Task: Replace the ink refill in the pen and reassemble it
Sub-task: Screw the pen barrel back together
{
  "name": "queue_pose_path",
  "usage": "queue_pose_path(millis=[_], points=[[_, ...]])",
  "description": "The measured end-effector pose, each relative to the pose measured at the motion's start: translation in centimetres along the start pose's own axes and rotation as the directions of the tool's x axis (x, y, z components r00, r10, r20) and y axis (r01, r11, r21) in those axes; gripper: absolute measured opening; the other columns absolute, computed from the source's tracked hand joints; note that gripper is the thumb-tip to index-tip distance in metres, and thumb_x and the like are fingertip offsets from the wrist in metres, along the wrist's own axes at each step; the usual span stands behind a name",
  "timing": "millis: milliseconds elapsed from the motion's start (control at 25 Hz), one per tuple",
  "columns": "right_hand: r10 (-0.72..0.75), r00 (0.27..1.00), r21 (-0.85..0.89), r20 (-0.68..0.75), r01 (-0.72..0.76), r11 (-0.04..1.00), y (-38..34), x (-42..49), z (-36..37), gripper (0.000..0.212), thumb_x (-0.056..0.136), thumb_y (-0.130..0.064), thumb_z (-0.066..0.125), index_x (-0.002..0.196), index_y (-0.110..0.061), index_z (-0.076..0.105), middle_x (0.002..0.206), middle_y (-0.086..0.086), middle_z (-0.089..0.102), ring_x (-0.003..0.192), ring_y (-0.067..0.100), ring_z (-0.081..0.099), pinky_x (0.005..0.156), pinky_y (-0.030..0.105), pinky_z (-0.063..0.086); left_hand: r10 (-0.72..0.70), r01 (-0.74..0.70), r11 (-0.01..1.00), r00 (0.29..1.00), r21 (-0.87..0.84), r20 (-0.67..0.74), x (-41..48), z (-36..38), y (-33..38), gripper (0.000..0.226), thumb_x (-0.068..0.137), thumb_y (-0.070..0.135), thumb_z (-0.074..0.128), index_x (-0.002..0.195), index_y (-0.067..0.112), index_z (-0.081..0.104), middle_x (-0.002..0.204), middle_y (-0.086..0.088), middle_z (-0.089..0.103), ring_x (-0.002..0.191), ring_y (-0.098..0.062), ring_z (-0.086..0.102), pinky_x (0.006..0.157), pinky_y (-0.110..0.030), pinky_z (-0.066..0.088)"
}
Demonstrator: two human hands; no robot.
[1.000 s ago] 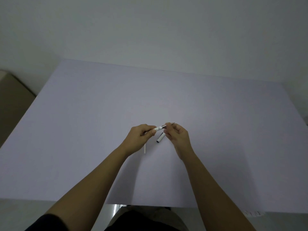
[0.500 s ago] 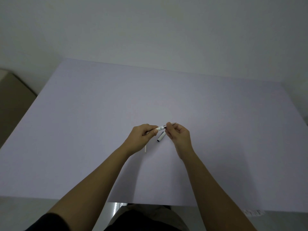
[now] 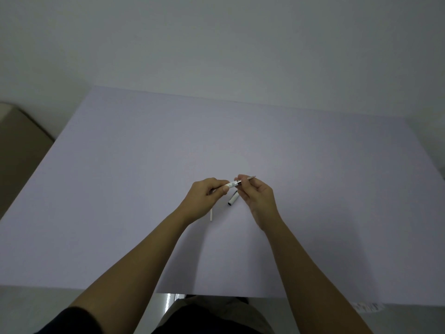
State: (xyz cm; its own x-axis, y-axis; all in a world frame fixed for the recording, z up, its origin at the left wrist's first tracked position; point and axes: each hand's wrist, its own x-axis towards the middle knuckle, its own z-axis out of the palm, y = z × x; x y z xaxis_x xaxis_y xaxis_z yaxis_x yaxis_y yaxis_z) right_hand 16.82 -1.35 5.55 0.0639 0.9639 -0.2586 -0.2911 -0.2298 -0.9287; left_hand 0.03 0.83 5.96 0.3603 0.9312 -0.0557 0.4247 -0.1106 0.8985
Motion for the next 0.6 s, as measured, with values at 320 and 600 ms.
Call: queue_pose_path(millis=[320,600], points=[[-0.036,0.997,-0.041,-0.064,0.033,0.999,-0.21,-0.01,-0.08,0.015,0.087,-0.024,0.061,0.081,-0.017,0.072,0.083,-0.004,0.071,0.089,0.009,0.067,0.085,0.025,0.05,0.0,0.0,1.0,1.0,-0.026,0.001,-0.07,0.04,0.07,0.019,0.092,0.028,0.053,0.104,0.031,0.067,0.079,0.006,0.06,0.067,0.003,0.048,0.062,-0.006,0.036],[-0.056,0.997,-0.005,-0.057,0.056,0.998,-0.12,-0.06,-0.08,0.012,0.088,-0.018,0.061,0.085,-0.021,0.072,0.086,-0.006,0.073,0.091,0.01,0.068,0.083,0.023,0.051,-0.009,0.009,1.0,1.0,-0.02,0.002,-0.17,0.07,0.33,0.019,0.092,0.028,0.052,0.101,0.033,0.068,0.084,-0.001,0.063,0.069,0.0,0.048,0.063,-0.009,0.037]])
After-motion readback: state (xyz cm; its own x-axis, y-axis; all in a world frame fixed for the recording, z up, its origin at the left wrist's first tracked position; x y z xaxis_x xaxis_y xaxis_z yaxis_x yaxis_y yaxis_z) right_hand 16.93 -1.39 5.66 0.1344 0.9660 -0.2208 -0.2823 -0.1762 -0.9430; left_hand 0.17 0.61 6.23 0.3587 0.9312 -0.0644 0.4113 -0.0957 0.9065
